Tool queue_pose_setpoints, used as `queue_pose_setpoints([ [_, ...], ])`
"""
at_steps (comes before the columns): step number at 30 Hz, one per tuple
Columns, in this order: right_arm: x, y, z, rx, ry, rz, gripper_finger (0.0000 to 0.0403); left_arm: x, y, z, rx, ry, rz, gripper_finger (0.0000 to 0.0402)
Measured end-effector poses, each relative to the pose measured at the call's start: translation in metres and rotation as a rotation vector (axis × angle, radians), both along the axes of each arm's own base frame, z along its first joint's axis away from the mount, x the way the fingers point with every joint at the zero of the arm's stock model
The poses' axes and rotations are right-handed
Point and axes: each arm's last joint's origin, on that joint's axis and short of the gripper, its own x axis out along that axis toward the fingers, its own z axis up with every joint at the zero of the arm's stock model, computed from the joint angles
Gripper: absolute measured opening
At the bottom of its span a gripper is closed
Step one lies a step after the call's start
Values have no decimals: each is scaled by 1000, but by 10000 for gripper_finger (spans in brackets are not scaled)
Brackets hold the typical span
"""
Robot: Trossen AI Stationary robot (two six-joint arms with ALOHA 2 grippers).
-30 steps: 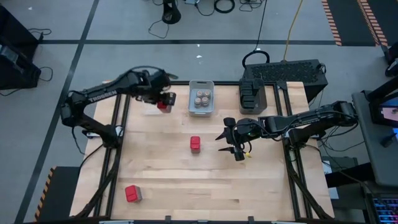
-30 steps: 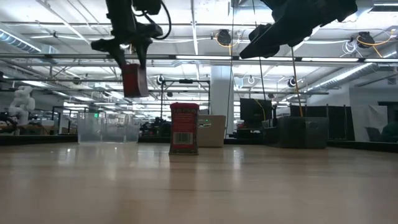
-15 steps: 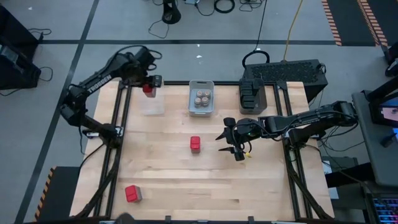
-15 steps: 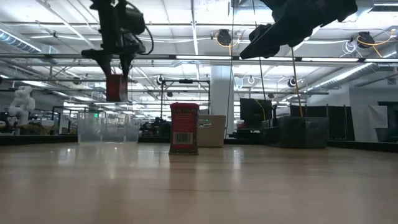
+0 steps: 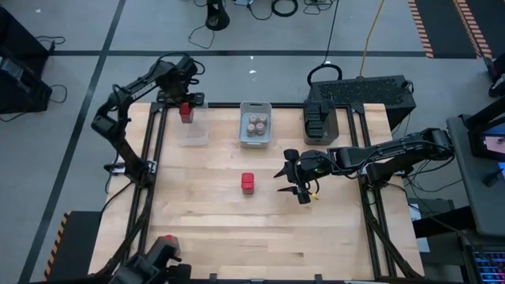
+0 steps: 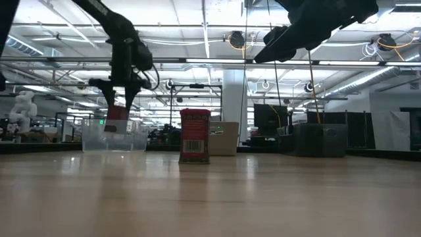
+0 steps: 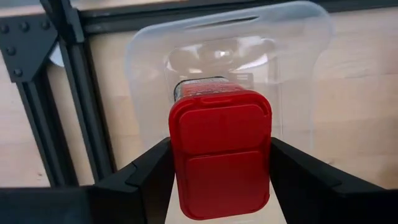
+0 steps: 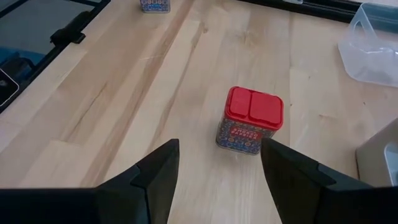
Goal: Sort spices by type
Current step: Put the top left red seasoning can into the transparent bin
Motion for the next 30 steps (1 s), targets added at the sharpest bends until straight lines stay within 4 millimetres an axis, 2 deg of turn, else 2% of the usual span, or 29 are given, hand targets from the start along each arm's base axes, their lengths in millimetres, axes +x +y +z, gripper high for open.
queue_pose_setpoints([
  [7, 0, 0, 0, 0, 5, 0, 210, -1, 13, -17, -4, -12, -1, 229],
  [19, -1, 0, -2, 15, 24, -12, 210, -22, 18, -44, -44, -31, 42, 229],
  [26, -1, 0, -2, 15, 23, -12, 210, -21, 19, -50, -36, -89, 25, 231],
  [30, -1, 0, -1, 16, 23, -12, 210, -22, 17, -52, -43, -85, 12, 249],
])
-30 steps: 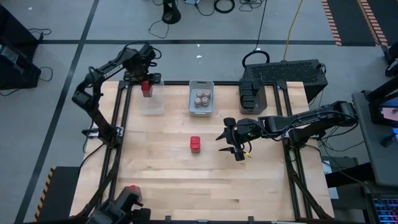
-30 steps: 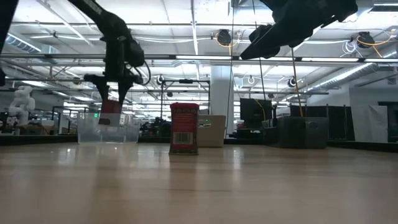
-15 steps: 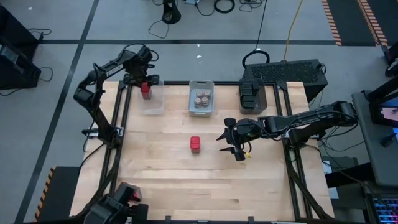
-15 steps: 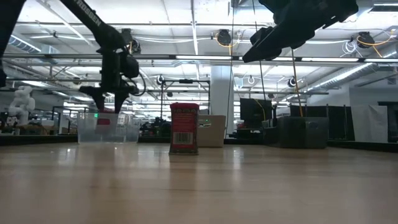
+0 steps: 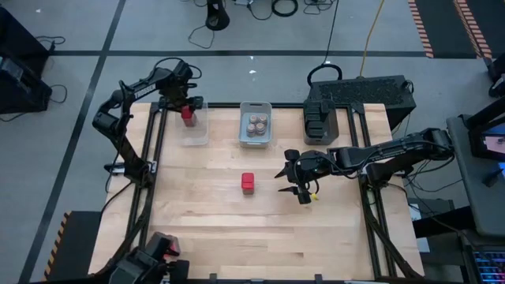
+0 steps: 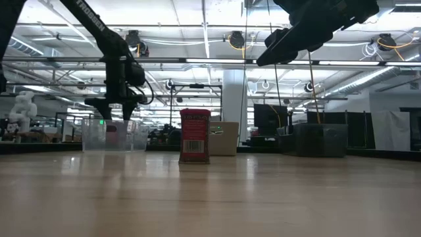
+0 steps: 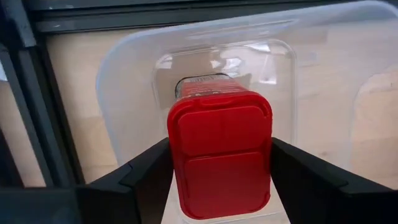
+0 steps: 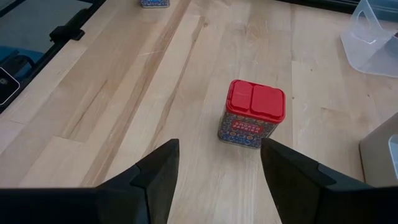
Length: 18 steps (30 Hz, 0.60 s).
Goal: Sort spices by type
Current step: Put the top left red seasoning can into the transparent bin
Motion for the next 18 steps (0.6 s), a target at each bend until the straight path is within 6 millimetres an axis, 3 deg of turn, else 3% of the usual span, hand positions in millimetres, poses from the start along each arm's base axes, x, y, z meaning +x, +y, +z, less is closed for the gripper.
queue_pose_setpoints([
  [18, 0, 0, 0, 0, -1, 0, 210, 11, -11, 2, 42, 192, -121, 306],
])
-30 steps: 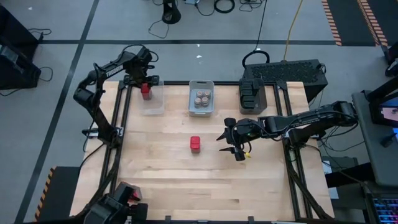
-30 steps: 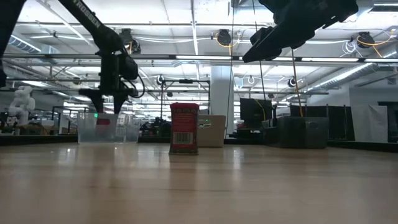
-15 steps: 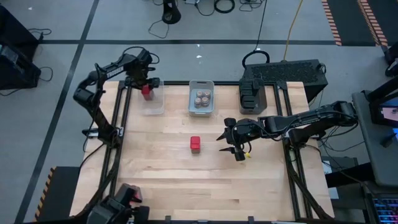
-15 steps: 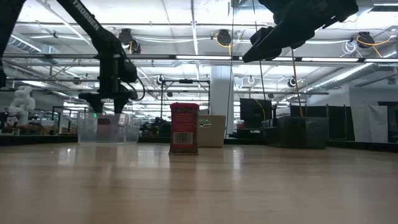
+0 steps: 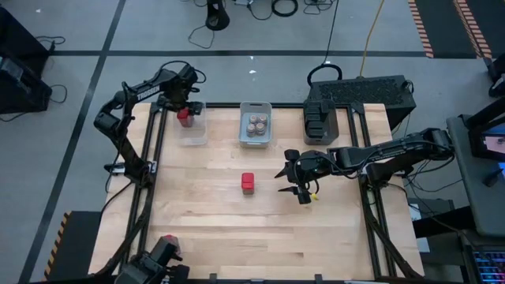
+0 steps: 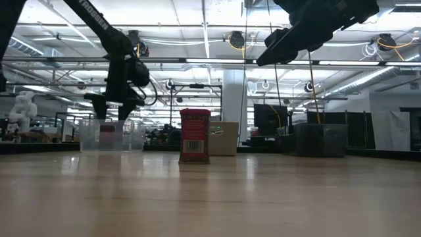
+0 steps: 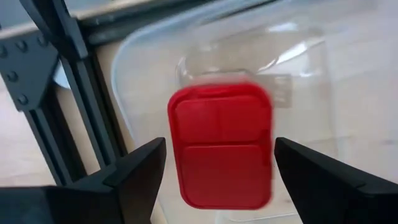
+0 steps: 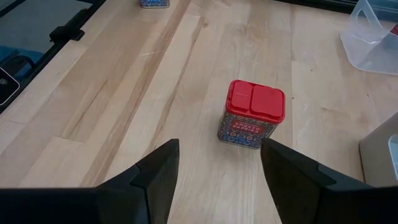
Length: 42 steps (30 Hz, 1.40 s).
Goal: Sort spices by type
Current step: Put the top left red seasoning can into the transparent bin, then adjust the right red seasoning can
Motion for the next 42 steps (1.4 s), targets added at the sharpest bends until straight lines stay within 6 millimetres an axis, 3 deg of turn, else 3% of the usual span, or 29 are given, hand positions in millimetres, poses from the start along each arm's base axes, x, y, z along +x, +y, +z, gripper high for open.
queue_pose_setpoints([
  [8, 0, 0, 0, 0, 0, 0, 210, -1, -6, 44, 136, -73, -18, 307],
  [12, 0, 0, 0, 0, 0, 0, 210, -5, -20, 71, 194, -148, -46, 307],
  [15, 0, 0, 0, 0, -2, 0, 210, 0, -41, 90, 204, -235, -155, 307],
  [23, 2, 0, 3, 2, -42, 1, 210, 27, -121, 128, 251, -351, -444, 307],
  [32, 2, 0, 4, 6, -44, -2, 210, 59, -206, 131, 146, -463, -827, 306],
  [42, 2, 0, 4, 8, -44, -3, 210, 106, -244, 114, 140, -495, -894, 306],
])
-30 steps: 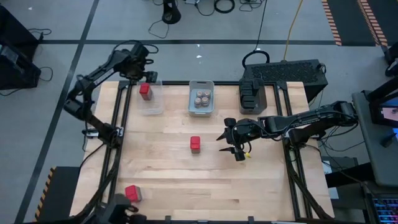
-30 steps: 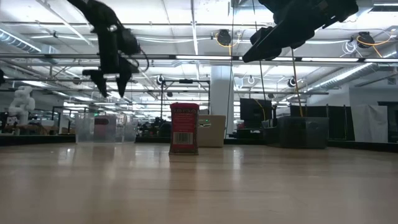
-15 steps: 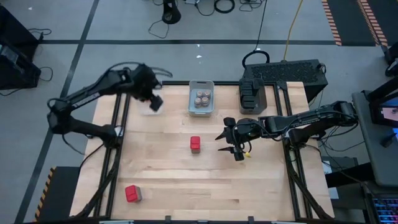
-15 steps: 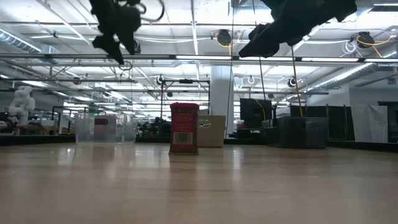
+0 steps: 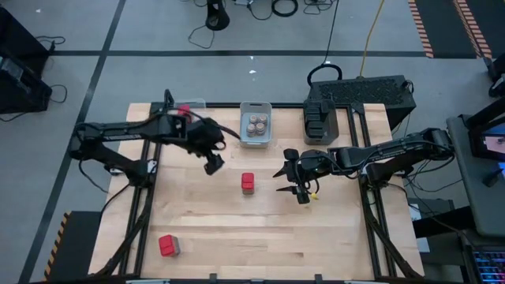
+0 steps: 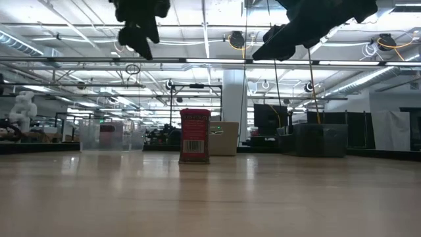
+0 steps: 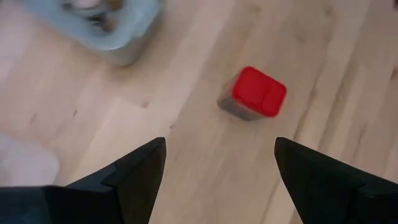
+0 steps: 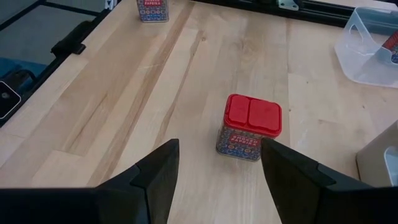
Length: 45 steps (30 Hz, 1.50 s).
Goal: Sort spices by type
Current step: Adjust the right red seasoning can
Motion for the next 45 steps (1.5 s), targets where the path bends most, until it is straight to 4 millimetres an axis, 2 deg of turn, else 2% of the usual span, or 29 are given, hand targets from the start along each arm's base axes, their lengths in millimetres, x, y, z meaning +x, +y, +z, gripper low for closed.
queue_pose_setpoints([
  [5, 0, 0, 0, 6, 1, -4, 210, 22, -21, -20, 91, 69, -259, 306],
  [7, 0, 0, 0, 7, 2, -4, 210, 32, -30, -30, 107, 84, -312, 306],
  [9, 0, 0, 0, 6, 2, -4, 210, 46, -34, -38, 85, 59, -230, 306],
  [14, 0, 0, 0, 5, 1, -3, 210, 76, -33, -57, -97, -28, 156, 306],
  [19, 0, 0, 0, 4, 2, -3, 210, 88, -35, -77, -294, 10, 480, 306],
  [23, 0, 0, 0, 3, 1, -2, 210, 91, -34, -85, -293, 28, 516, 306],
  [37, 0, 0, 0, 3, 2, -1, 210, 92, -33, -87, -227, -42, 723, 306],
  [45, 0, 0, 0, 3, 3, -2, 210, 104, -41, -105, -217, -33, 702, 306],
])
